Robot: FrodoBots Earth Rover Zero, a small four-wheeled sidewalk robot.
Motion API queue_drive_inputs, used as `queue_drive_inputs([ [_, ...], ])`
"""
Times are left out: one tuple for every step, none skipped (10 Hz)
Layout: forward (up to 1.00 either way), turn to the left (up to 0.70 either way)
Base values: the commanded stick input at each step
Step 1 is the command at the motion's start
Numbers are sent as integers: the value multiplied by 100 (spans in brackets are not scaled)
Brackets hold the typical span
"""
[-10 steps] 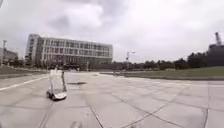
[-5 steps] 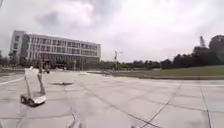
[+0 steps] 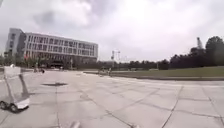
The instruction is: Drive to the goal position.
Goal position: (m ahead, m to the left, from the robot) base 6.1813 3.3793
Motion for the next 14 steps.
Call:
queue_drive_inputs([
  [70,35],
  [70,35],
  [70,35],
  [70,35],
  [70,34],
  [70,8],
  [70,1],
  [70,0],
  [70,0],
  [70,0],
  [70,0],
  [70,0],
  [70,0],
  [70,0],
])
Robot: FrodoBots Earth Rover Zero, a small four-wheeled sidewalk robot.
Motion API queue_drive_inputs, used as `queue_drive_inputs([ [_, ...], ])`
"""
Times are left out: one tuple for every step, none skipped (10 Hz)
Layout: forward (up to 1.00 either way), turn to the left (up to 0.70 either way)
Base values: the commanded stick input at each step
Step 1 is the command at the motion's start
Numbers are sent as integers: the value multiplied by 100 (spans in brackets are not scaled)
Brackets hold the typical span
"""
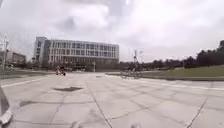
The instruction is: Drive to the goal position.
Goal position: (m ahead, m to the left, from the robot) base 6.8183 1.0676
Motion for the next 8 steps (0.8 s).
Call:
queue_drive_inputs([
  [70,0],
  [70,0],
  [70,0],
  [70,0],
  [70,0],
  [70,0],
  [70,0],
  [70,0],
])
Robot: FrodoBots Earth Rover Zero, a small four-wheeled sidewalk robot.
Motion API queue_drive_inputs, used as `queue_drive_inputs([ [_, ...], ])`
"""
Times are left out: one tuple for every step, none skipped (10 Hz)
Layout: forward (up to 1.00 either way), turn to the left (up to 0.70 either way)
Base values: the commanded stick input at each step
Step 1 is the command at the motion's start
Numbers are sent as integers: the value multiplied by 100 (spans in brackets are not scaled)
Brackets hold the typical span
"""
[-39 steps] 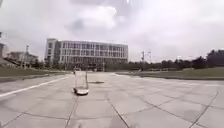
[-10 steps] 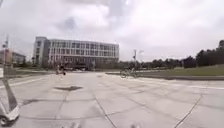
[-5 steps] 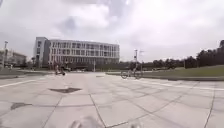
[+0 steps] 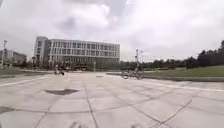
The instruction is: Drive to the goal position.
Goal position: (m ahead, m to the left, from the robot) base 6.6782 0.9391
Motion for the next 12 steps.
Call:
queue_drive_inputs([
  [70,0],
  [70,0],
  [70,0],
  [70,0],
  [70,0],
  [70,0],
  [70,0],
  [70,0],
  [70,0],
  [70,0],
  [70,0],
  [70,0],
])
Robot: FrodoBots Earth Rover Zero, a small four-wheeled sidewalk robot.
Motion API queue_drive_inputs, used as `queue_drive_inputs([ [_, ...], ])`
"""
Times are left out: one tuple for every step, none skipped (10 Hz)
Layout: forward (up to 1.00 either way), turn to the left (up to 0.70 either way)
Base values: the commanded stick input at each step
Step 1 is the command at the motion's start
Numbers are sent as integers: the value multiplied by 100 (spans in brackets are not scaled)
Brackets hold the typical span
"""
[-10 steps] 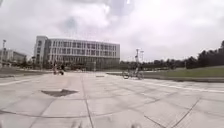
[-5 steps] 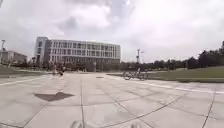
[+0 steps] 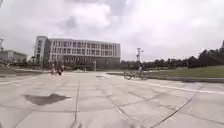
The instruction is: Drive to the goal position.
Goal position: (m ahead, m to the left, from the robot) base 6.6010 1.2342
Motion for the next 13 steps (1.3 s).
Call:
queue_drive_inputs([
  [70,0],
  [70,0],
  [70,0],
  [70,0],
  [70,0],
  [70,0],
  [70,0],
  [70,0],
  [70,0],
  [70,0],
  [70,0],
  [70,0],
  [70,0],
])
